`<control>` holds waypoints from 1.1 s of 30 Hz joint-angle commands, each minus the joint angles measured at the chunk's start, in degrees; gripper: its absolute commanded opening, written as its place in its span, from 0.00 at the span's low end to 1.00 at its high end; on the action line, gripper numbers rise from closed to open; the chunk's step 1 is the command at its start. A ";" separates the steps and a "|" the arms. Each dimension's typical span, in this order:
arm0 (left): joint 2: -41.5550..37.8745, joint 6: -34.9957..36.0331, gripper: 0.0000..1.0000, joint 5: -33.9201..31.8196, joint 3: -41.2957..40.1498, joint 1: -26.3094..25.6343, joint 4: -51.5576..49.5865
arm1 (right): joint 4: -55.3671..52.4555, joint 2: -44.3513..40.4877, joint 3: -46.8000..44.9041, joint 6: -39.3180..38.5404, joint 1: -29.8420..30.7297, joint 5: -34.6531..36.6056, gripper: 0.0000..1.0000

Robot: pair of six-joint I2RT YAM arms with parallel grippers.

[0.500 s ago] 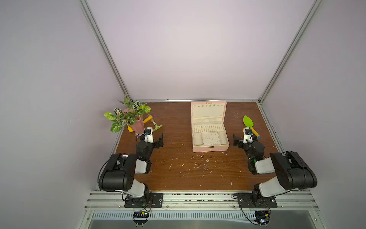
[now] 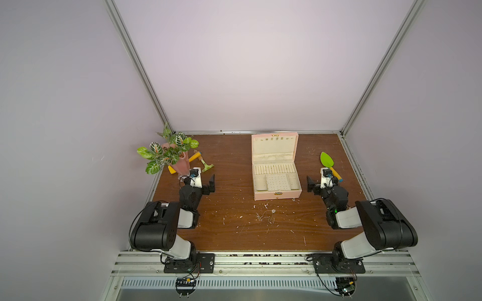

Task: Put jewelry chain into jewelry box
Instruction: Pick up the necklace from the center of the board.

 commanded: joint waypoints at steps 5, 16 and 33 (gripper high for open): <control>-8.61 0.14 0.99 0.13 -1.94 0.74 -0.43 | -7.26 -14.71 0.14 4.10 -0.17 9.32 1.00; -42.73 -5.82 0.99 0.20 -6.02 -20.03 -20.85 | -49.01 -47.20 8.13 18.47 4.89 -10.19 0.75; -38.44 -9.48 1.00 -7.11 -11.12 -46.43 -21.41 | -67.77 -12.70 23.53 31.78 59.71 17.77 0.31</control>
